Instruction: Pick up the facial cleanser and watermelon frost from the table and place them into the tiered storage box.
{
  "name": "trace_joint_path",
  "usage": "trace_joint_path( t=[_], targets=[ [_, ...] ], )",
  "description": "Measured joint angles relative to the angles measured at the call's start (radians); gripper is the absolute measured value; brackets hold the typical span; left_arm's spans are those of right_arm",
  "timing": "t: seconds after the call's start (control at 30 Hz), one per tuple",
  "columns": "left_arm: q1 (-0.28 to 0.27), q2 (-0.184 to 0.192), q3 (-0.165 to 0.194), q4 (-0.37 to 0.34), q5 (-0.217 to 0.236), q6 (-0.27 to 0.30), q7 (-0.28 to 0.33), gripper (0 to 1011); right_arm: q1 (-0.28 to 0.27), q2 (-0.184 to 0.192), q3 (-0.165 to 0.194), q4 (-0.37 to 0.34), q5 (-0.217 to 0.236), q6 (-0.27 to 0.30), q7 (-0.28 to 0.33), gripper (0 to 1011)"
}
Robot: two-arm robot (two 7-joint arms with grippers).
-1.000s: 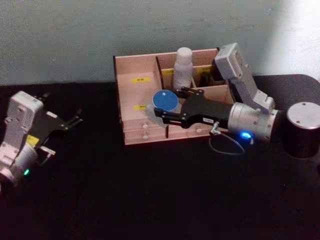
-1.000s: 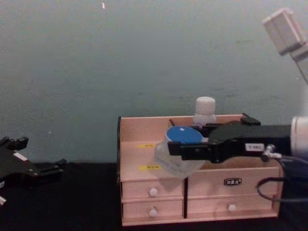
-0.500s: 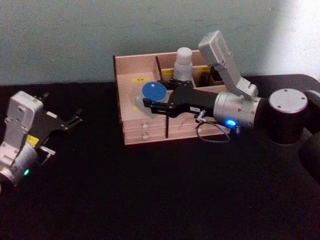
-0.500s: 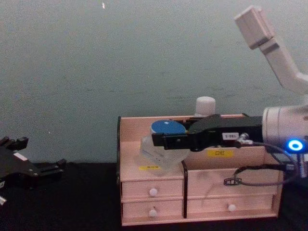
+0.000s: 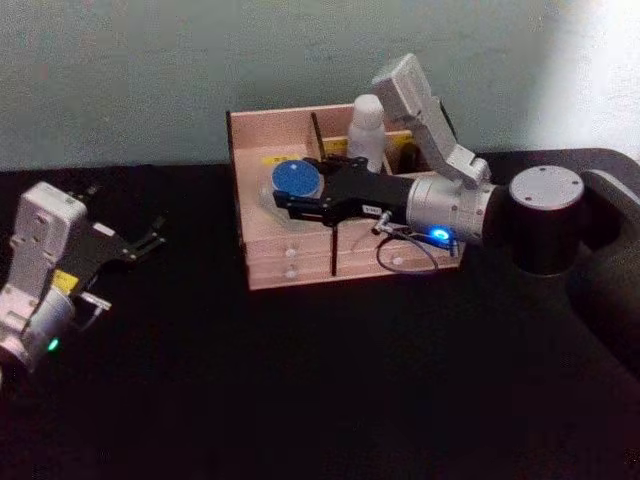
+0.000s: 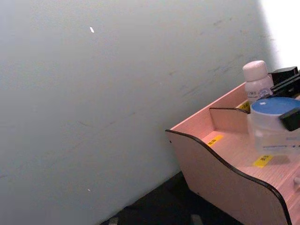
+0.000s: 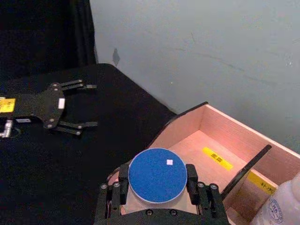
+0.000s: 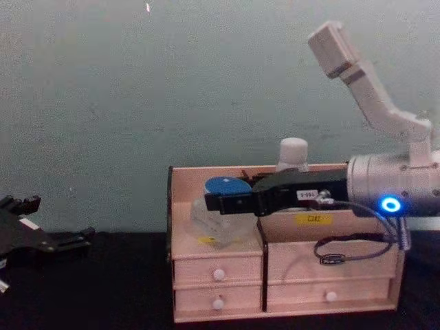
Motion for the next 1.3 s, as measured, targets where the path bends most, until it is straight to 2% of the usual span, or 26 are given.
trace_joint_path(
  t=[0.43, 0.87, 1.3],
  targets=[
    [0.0, 0.0, 0.0, 0.0, 0.0, 0.0, 0.0, 1001, 0.047, -0.06, -0.003, 0.111, -0.021, 0.003, -0.006, 730],
    [0.0, 0.0, 0.0, 0.0, 0.0, 0.0, 0.0, 1001, 0.067, -0.092, 0.008, 0.166, -0.031, 0.006, -0.013, 730],
    [0.0, 0.0, 0.0, 0.0, 0.0, 0.0, 0.0, 1001, 0.074, -0.106, 0.019, 0.191, -0.038, 0.008, -0.014, 730]
  ],
)
